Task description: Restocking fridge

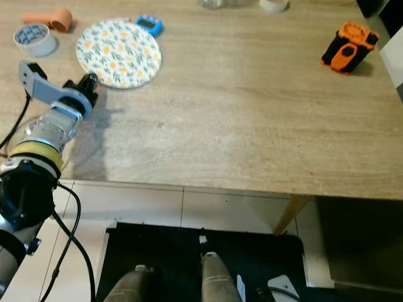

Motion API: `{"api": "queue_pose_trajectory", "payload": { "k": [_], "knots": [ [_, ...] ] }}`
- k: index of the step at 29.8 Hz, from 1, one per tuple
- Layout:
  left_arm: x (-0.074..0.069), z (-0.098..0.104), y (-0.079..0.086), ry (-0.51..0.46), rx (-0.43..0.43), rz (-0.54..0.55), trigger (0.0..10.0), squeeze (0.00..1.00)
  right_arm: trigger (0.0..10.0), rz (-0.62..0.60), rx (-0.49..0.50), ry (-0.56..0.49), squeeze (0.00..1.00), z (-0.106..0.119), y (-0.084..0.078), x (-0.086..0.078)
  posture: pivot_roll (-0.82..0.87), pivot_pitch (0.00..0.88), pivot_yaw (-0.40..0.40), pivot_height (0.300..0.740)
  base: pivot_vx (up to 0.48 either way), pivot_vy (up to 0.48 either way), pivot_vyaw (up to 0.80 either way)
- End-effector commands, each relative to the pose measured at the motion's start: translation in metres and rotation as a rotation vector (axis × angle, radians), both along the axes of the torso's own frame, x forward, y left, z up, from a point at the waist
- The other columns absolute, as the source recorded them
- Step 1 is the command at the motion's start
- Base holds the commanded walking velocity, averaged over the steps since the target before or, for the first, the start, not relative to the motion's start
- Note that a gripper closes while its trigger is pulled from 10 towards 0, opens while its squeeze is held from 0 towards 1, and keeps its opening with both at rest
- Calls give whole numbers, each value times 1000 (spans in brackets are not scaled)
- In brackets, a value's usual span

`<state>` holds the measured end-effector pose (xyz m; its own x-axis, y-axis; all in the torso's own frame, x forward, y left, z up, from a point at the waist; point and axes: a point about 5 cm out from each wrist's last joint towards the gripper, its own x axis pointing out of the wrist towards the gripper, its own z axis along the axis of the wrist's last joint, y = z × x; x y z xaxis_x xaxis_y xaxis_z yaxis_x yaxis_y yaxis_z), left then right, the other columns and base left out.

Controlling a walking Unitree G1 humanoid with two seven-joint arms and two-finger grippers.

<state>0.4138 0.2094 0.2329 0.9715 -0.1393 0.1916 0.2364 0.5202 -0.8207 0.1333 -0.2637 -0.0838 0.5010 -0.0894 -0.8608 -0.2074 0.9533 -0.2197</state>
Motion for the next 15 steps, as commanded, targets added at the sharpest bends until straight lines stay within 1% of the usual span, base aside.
{"api": "queue_pose_trajectory", "payload": {
  "k": [1,2,4,5,6,7,8,10,11,12,13,14,15],
  "knots": [
    [-5,-18,-2,9,-8,-60,0,0,10000,-48,11,54,0,-5,-3,-16,-122,217,-1,740,0,0,0],
    [-9,-26,-6,-21,-10,-126,0,0,10000,-49,9,54,0,-4,-4,-14,-114,204,0,740,0,0,0],
    [-14,-32,-8,-56,-37,-187,0,0,10000,-59,10,52,0,-4,-4,-12,-103,190,-2,740,0,0,0],
    [-14,-32,-8,-56,-37,-187,0,0,10000,-59,10,52,0,-4,-4,-12,-103,190,-2,740,0,0,0],
    [-17,-35,-10,-80,-60,-221,0,0,10000,-65,13,52,0,-4,-4,-12,-97,184,-3,740,0,0,0],
    [-17,-35,-10,-80,-60,-221,0,0,10000,-65,13,52,0,-4,-4,-12,-97,184,-3,740,0,0,0],
    [-20,-37,-11,-101,-80,-250,0,0,10000,-70,16,52,0,-4,-4,-12,-94,180,-3,740,0,0,0],
    [-30,-44,-20,-156,-126,-341,0,0,10000,-81,34,49,0,-5,0,-10,-80,159,0,740,0,0,0],
    [-30,-44,-20,-156,-126,-341,0,0,10000,-81,34,49,0,-5,0,-10,-80,159,0,740,0,0,0],
    [-35,-47,-24,-173,-138,-374,0,0,10000,-85,42,45,0,-5,1,-9,-77,153,0,740,0,0,0],
    [-42,-56,-35,-179,-136,-422,0,0,10000,-97,76,26,0,-4,6,-3,-69,140,1,740,0,0,0],
    [-42,-56,-35,-179,-136,-422,0,0,10000,-97,76,26,0,-4,6,-3,-69,140,1,740,0,0,0],
    [-46,-61,-43,-176,-150,-446,0,0,10000,-102,106,12,0,-4,9,0,-63,130,3,740,0,0,0]
  ]
}}
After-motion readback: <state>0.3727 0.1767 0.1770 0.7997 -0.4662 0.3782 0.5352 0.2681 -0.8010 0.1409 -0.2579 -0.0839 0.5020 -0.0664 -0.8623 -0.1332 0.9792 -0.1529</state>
